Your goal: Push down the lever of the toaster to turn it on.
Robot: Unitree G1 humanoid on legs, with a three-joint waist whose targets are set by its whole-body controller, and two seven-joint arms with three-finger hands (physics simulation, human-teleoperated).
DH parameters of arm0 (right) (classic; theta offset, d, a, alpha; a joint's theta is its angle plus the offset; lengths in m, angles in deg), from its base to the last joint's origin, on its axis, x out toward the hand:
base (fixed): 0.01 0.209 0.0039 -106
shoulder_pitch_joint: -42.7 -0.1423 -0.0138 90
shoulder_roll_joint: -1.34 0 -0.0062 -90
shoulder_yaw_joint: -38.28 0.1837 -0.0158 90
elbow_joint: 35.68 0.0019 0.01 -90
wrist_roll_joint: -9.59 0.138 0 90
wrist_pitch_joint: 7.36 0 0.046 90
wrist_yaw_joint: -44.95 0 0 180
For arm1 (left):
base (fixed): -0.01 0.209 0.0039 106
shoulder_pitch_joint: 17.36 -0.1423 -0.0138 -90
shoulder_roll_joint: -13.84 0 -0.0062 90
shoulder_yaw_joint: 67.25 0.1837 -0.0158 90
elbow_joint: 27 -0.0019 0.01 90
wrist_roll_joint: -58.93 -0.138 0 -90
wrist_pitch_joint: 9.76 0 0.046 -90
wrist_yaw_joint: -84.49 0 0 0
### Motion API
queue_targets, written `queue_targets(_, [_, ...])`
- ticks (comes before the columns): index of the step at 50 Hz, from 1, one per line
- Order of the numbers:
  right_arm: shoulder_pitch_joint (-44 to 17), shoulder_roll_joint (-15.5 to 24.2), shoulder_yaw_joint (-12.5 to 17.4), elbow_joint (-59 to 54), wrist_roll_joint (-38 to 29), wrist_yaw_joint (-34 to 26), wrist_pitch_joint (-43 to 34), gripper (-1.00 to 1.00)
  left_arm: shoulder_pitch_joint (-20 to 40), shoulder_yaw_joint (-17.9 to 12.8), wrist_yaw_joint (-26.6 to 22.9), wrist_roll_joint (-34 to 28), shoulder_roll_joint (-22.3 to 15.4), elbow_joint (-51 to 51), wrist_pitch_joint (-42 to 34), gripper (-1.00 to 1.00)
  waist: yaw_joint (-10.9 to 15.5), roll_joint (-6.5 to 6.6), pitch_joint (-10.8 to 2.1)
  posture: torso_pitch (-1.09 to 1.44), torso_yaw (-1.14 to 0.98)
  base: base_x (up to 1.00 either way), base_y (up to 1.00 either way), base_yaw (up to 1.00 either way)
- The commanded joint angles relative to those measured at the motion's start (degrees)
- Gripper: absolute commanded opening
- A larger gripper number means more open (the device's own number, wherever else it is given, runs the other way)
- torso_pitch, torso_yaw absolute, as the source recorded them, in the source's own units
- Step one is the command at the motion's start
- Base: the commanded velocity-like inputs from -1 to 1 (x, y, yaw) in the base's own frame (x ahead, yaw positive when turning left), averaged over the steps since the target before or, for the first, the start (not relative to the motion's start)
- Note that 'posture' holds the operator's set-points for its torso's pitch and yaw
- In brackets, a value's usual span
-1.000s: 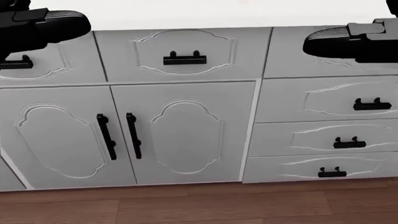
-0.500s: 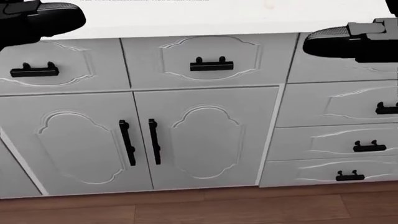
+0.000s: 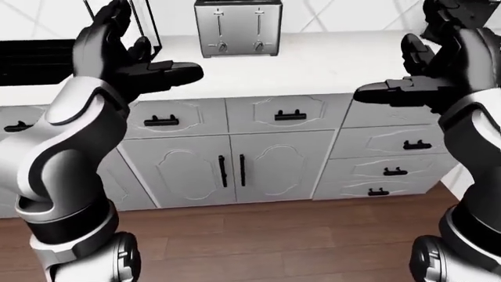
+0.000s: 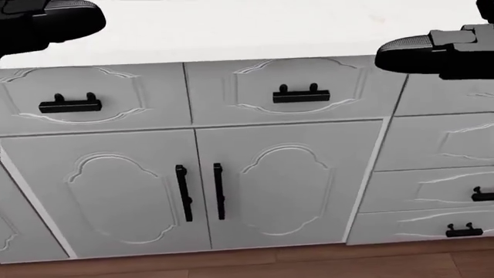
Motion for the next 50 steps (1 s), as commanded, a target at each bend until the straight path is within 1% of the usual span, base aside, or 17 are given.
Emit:
queue_targets(1, [-1.52, 0.79, 0.79, 0.80, -0.50, 0.33, 1.66, 1.00, 1.85, -0.40, -0.16, 0.33, -0.50, 1.19, 1.39, 1.00, -0.10, -0.02, -0.90, 0.00, 0.00, 0.23, 0.25, 0.00])
queue_targets(4, [-1.45, 0.72, 0.74, 0.77, -0.54, 0.31, 1.70, 1.00, 1.73, -0.33, -0.17, 0.32, -0.52, 1.12, 1.50, 1.00, 0.32, -3.36, -1.40, 0.00, 0.00, 0.22, 0.25, 0.00])
queue_targets(10, [-1.11, 0.60, 0.47, 0.64, -0.85, 0.13, 2.14, 1.00, 1.91, -0.27, -0.02, 0.62, -0.45, 1.44, 1.18, 1.00, -0.33, -2.64, -1.90, 0.00, 0.00, 0.22, 0.25, 0.00])
queue_targets(15, [-1.33, 0.51, 0.45, 0.84, -0.96, 0.00, 1.77, 1.00, 1.89, -0.38, -0.16, 0.67, -0.66, 1.33, 1.55, 1.00, -1.11, 0.96, -1.02, 0.00, 0.00, 0.22, 0.25, 0.00])
queue_targets(17, [-1.38, 0.52, 0.58, 0.84, -1.00, -0.05, 1.76, 1.00, 1.68, -0.24, -0.29, 0.50, -0.63, 1.23, 1.89, 1.00, -1.47, 4.69, -2.10, 0.00, 0.00, 0.22, 0.25, 0.00])
queue_targets(18, [-1.28, 0.51, 0.61, 0.90, -1.00, -0.10, 1.79, 1.00, 1.50, -0.17, -0.37, 0.41, -0.59, 1.25, 2.03, 1.00, -1.60, 5.30, -3.12, 0.00, 0.00, 0.21, 0.25, 0.00])
queue_targets(20, [-1.33, 0.44, 0.58, 0.96, -0.98, -0.05, 1.56, 1.00, 1.47, -0.21, -0.41, 0.35, -0.60, 1.29, 2.04, 1.00, -1.10, 4.62, -1.07, 0.00, 0.00, 0.22, 0.25, 0.00])
queue_targets(29, [-1.51, 0.37, 0.43, 0.98, -1.13, -0.20, 1.05, 1.00, 1.84, -0.29, -0.16, 0.62, -0.64, 1.78, 1.41, 1.00, -0.09, 0.02, -1.34, 0.00, 0.00, 0.22, 0.21, 0.00])
queue_targets(32, [-1.52, 0.34, 0.53, 0.95, -1.16, -0.32, 1.05, 1.00, 1.95, -0.15, -0.02, 0.72, -0.56, 2.20, 1.09, 1.00, 0.41, -2.85, -1.70, 0.00, 0.00, 0.22, 0.18, 0.00])
queue_targets(34, [-1.53, 0.32, 0.45, 0.94, -1.20, -0.34, 1.03, 1.00, 1.99, -0.17, -0.01, 0.62, -0.65, 2.21, 1.09, 1.00, 0.16, -1.87, -1.82, 0.00, 0.00, 0.23, 0.17, 0.00])
queue_targets(36, [-1.50, 0.29, 0.46, 0.94, -1.21, -0.44, 1.08, 1.00, 2.03, -0.05, 0.05, 0.54, -0.64, 2.48, 0.93, 1.00, 0.17, -3.11, -1.53, 0.00, 0.00, 0.22, 0.17, 0.00])
queue_targets(42, [-1.49, 0.35, 0.59, 0.91, -1.23, -0.52, 1.08, 1.00, 1.90, 0.18, -0.15, 0.11, -0.46, 2.45, 1.07, 1.00, -0.75, -0.28, -0.90, 0.00, 0.00, 0.23, 0.17, 0.00])
queue_targets(45, [-1.54, 0.37, 0.73, 0.91, -1.14, -0.53, 1.05, 1.00, 1.95, 0.23, -0.18, -0.05, -0.30, 2.53, 0.95, 1.00, -1.30, 3.91, -1.88, 0.00, 0.00, 0.22, 0.17, 0.00])
queue_targets(46, [-1.51, 0.36, 0.66, 0.90, -1.14, -0.51, 1.03, 1.00, 1.98, 0.20, -0.20, -0.10, -0.28, 2.51, 0.91, 1.00, -1.35, 5.89, -3.93, 0.00, 0.00, 0.23, 0.14, 0.00])
queue_targets(47, [-1.40, 0.39, 0.43, 0.85, -1.23, -0.52, 0.95, 1.00, 1.99, 0.15, -0.21, -0.10, -0.20, 2.55, 0.82, 1.00, -0.74, 3.94, -1.58, 0.00, 0.00, 0.23, 0.07, 0.00])
queue_targets(48, [-1.38, 0.34, 0.31, 0.79, -1.31, -0.55, 1.02, 1.00, 2.02, 0.13, -0.25, -0.13, -0.16, 2.47, 0.84, 1.00, -0.92, 4.71, -0.96, 0.00, 0.00, 0.24, 0.01, 0.00])
queue_targets(50, [-1.26, 0.30, 0.28, 0.72, -1.49, -0.62, 1.18, 1.00, 2.08, 0.03, -0.28, -0.17, -0.19, 2.37, 0.81, 1.00, -0.47, 4.00, -1.73, 0.00, 0.00, 0.23, 0.02, 0.00])
